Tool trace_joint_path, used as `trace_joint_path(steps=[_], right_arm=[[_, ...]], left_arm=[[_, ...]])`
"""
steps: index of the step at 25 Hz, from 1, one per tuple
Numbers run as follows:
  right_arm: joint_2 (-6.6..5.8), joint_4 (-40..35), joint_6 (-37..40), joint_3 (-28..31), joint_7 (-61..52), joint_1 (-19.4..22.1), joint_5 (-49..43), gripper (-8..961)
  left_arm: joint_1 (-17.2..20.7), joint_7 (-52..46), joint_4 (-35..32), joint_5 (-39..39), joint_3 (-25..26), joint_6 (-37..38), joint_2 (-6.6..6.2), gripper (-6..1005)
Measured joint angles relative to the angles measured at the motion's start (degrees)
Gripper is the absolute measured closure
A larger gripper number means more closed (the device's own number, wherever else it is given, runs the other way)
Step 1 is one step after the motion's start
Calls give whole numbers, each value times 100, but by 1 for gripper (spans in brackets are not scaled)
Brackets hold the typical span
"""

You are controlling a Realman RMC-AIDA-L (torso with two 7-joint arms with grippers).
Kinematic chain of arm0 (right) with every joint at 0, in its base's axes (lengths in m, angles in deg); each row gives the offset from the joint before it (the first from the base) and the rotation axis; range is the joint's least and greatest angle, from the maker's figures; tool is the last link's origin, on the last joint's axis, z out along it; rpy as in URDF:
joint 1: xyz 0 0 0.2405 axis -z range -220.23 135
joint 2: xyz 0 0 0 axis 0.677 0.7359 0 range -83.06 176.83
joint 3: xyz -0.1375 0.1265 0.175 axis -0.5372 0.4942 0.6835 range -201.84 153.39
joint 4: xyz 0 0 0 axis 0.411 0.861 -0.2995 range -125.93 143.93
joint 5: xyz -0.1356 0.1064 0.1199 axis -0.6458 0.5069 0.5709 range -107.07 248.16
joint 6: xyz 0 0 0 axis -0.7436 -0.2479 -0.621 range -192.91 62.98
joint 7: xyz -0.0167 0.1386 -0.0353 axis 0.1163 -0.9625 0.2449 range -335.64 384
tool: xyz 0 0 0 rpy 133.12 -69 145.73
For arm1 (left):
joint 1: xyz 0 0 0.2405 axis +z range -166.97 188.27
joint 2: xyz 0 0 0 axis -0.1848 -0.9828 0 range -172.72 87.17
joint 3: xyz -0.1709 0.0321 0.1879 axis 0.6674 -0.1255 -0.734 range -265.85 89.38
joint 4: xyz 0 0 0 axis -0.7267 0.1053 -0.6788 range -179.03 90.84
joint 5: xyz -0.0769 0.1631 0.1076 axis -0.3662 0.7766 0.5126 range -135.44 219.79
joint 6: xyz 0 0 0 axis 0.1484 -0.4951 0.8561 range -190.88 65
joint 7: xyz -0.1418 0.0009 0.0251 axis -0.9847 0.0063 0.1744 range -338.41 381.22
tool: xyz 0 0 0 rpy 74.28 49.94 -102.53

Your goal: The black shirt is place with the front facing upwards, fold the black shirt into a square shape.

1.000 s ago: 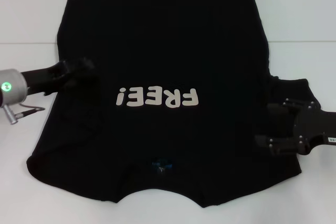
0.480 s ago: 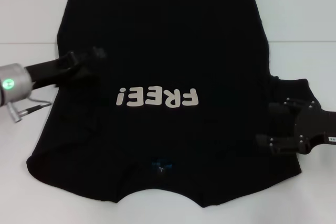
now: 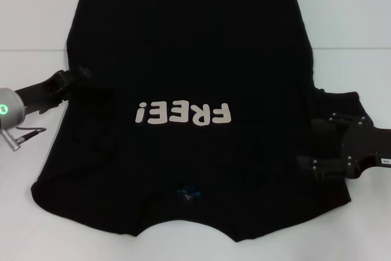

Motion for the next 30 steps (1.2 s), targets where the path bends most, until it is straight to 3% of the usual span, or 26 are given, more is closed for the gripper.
trace_joint_path(steps=[8, 14, 17, 24, 30], right_arm=[[-6, 0, 2, 26, 0, 19, -2, 36], [-9, 0, -2, 33, 0, 17, -5, 37], [-7, 0, -8, 22, 1, 5, -4, 37], [4, 8, -13, 16, 8, -2, 2, 37], [9, 49, -47, 62, -29, 60, 5, 37]], left_arm=[[-340, 75, 10, 6, -91, -59, 239, 156], [-420, 444, 10, -332, -122, 625, 289, 159], [-283, 686, -11, -460, -123, 1121, 204, 161], [311, 1918, -359, -485, -113, 2669, -127, 165], [864, 3345, -1061, -179, -394, 3524, -176, 169]])
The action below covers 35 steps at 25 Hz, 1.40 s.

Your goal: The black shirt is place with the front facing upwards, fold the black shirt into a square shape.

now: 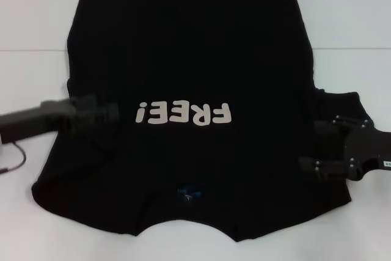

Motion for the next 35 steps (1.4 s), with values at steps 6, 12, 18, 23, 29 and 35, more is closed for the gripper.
trace_joint_path(steps=[6, 12, 18, 23, 29, 35], right_arm=[[6, 23, 15, 153, -117, 73, 1, 37], [-40, -100, 30, 298, -884, 135, -10, 37], [-120, -926, 133, 353, -2692, 212, -93, 38], [-331, -1935, 440, 402, -4931, 137, -757, 38], [-438, -2488, 816, 429, -7065, -420, -2716, 38], [-362, -2368, 830, 423, -7552, -932, -4070, 42]], left_arm=[[78, 912, -142, 611, -190, 240, 54, 171], [63, 1184, -152, 777, -549, 280, 77, 171], [34, 1215, -169, 848, -574, 339, 104, 172], [35, 1224, -173, 836, -552, 374, 104, 172], [41, 1225, -180, 827, -547, 528, 101, 172], [8, 1217, -183, 820, -530, 627, 77, 171]])
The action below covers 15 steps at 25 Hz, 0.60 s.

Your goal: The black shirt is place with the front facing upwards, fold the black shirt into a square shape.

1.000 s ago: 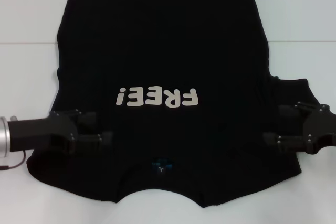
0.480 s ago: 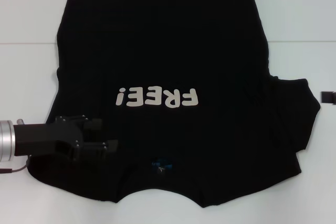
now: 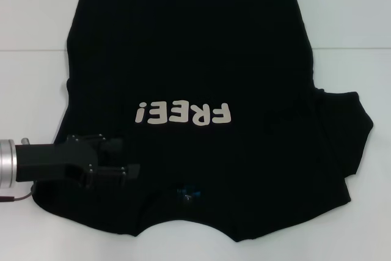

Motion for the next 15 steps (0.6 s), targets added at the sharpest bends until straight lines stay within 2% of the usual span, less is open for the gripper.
trace_joint_path(steps=[6, 15], right_arm=[[-31, 716, -542, 4, -67, -170, 126, 55], [-282, 2083, -1346, -24, -71, -438, 556, 75]], left_arm=[[-15, -4, -50, -8, -1, 20, 12, 171], [-12, -16, -78, -9, -1, 36, 29, 171]])
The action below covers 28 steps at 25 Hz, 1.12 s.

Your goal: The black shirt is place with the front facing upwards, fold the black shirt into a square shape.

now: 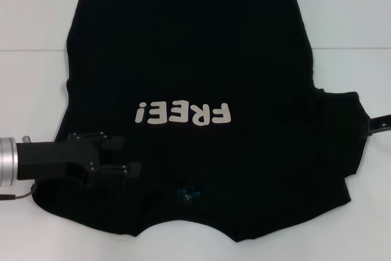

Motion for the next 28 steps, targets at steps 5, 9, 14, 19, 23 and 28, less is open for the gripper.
trace_joint_path(steps=[5, 9, 14, 19, 23, 28], right_arm=[[-41, 459, -360, -53, 27, -91, 113, 86], [-36, 762, -618, -115, 52, -168, 113, 95], [-6, 960, -815, -209, 65, -190, 120, 106], [27, 1074, -941, -213, 120, -249, 121, 117], [41, 1222, -1063, -219, 158, -315, 120, 125], [45, 1268, -1120, -224, 190, -326, 120, 136]], left_arm=[[8, -2, 0, 0, 0, 0, 7, 171], [8, -2, 0, 0, 0, 0, 13, 171], [6, -2, 0, 0, 0, 0, 19, 171], [3, -2, 0, 0, 0, 0, 23, 171], [0, -2, 0, 0, 0, 0, 23, 171], [-1, -2, 0, 0, 0, 0, 23, 172]])
